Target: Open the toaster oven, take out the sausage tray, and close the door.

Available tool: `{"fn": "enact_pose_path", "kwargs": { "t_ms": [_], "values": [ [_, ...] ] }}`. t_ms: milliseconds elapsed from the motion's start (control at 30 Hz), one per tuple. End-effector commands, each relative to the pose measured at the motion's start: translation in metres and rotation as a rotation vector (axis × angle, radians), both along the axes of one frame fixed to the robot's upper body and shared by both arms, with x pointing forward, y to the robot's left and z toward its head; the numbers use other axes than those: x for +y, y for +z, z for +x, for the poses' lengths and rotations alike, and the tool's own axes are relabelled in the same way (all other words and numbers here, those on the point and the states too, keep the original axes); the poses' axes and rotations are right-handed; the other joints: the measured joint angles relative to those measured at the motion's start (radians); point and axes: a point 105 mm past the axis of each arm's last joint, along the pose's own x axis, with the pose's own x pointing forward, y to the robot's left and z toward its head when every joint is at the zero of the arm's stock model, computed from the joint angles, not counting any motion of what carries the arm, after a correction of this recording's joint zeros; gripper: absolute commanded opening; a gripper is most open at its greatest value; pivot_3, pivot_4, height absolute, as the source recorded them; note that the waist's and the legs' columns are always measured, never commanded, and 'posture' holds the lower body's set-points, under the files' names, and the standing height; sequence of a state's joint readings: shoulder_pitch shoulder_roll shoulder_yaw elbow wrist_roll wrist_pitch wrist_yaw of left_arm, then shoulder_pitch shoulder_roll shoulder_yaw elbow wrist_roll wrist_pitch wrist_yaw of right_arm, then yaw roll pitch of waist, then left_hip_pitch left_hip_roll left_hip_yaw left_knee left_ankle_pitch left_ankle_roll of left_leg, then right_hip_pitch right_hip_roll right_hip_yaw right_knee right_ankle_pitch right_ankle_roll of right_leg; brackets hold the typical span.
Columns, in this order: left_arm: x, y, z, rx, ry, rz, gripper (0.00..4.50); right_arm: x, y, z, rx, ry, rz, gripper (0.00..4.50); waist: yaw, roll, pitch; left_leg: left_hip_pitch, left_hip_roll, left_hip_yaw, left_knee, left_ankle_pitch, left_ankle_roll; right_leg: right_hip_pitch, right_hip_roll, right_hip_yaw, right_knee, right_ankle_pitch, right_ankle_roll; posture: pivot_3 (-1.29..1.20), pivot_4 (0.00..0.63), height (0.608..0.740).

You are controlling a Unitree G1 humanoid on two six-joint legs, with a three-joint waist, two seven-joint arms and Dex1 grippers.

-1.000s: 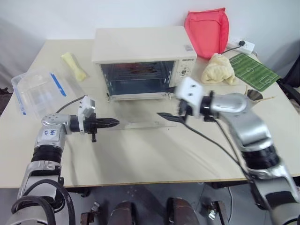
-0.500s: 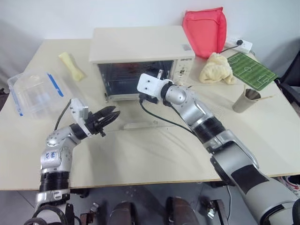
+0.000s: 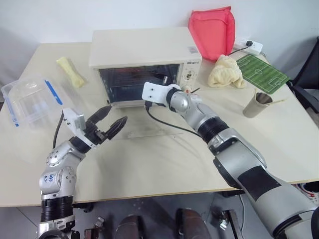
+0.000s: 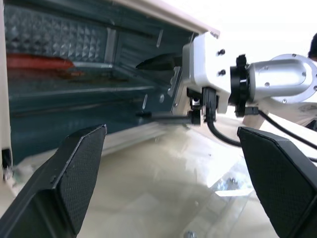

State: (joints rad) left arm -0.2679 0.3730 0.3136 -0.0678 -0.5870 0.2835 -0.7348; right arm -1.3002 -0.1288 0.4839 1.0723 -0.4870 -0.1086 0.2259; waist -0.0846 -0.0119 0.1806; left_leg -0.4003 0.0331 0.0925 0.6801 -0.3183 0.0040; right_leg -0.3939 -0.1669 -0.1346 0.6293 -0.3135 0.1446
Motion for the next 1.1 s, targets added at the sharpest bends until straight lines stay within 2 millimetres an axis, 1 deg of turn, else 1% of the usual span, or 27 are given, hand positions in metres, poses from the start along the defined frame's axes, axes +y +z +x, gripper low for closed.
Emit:
{"fn": "enact_pose_path", "kwargs": {
  "t_ms": [33, 267, 300, 467, 667, 733, 900, 1000, 1100],
  "values": [
    [-0.006, 0.014, -0.005, -0.058, -0.015, -0.006, 4.50, 0.010, 0.020, -0.002, -0.060, 0.026, 0.024, 2.54, 0.001, 0.000, 0.000, 0.000, 0.000, 0.000, 0.000, 0.000, 0.000, 0.000, 0.000, 0.000, 0.000, 0.000, 0.000, 0.00, 0.150, 0.740],
    [-0.007, 0.014, -0.002, -0.055, -0.016, -0.004, 4.50, 0.012, 0.026, -0.002, -0.077, 0.027, 0.039, 0.19, 0.000, 0.000, 0.000, 0.000, 0.000, 0.000, 0.000, 0.000, 0.000, 0.000, 0.000, 0.000, 0.000, 0.000, 0.000, 0.00, 0.150, 0.740],
    [-0.007, 0.014, -0.001, -0.056, -0.016, -0.004, 4.50, 0.012, 0.027, -0.002, -0.080, 0.029, 0.042, 0.09, 0.000, 0.000, 0.000, 0.000, 0.000, 0.000, 0.000, 0.000, 0.000, 0.000, 0.000, 0.000, 0.000, 0.000, 0.000, 0.00, 0.150, 0.740],
    [-0.011, 0.016, -0.001, -0.056, -0.051, 0.008, 4.50, 0.015, 0.032, -0.005, -0.081, 0.050, 0.057, 0.09, 0.002, 0.000, 0.000, 0.000, 0.000, 0.000, 0.000, 0.000, 0.000, 0.000, 0.000, 0.000, 0.000, 0.000, 0.000, 0.00, 0.150, 0.740],
    [-0.018, 0.028, 0.004, -0.064, -0.152, 0.043, 4.50, 0.018, 0.033, -0.007, -0.086, 0.070, 0.054, 0.09, 0.001, 0.000, 0.000, 0.000, 0.000, 0.000, 0.000, 0.000, 0.000, 0.000, 0.000, 0.000, 0.000, 0.000, 0.000, 0.00, 0.150, 0.740],
    [-0.018, 0.034, 0.009, -0.074, -0.178, 0.057, 4.50, 0.018, 0.034, -0.008, -0.089, 0.077, 0.053, 0.09, 0.001, 0.000, 0.000, 0.000, 0.000, 0.000, 0.000, 0.000, 0.000, 0.000, 0.000, 0.000, 0.000, 0.000, 0.000, 0.00, 0.150, 0.740],
    [-0.014, 0.055, 0.028, -0.129, -0.193, 0.074, 4.50, 0.017, 0.031, -0.009, -0.098, 0.083, 0.041, 0.09, 0.001, 0.000, 0.000, 0.000, 0.000, 0.001, 0.000, 0.000, 0.000, 0.000, 0.001, 0.000, 0.000, 0.000, 0.000, 0.00, 0.150, 0.740],
    [-0.013, 0.059, 0.033, -0.145, -0.188, 0.076, 4.50, 0.019, 0.036, -0.012, -0.151, 0.108, 0.023, 0.09, -0.001, 0.000, 0.000, 0.000, -0.001, 0.001, 0.000, 0.000, 0.000, 0.000, 0.001, 0.000, 0.000, 0.000, 0.000, 0.00, 0.150, 0.740],
    [-0.014, 0.056, 0.033, -0.144, -0.196, 0.081, 4.50, 0.019, 0.034, -0.012, -0.089, 0.118, 0.047, 0.67, -0.002, 0.000, 0.000, 0.000, -0.001, 0.001, -0.001, 0.000, 0.000, 0.000, 0.001, -0.001, 0.000, 0.000, 0.000, 0.00, 0.150, 0.740]
  ]
}}
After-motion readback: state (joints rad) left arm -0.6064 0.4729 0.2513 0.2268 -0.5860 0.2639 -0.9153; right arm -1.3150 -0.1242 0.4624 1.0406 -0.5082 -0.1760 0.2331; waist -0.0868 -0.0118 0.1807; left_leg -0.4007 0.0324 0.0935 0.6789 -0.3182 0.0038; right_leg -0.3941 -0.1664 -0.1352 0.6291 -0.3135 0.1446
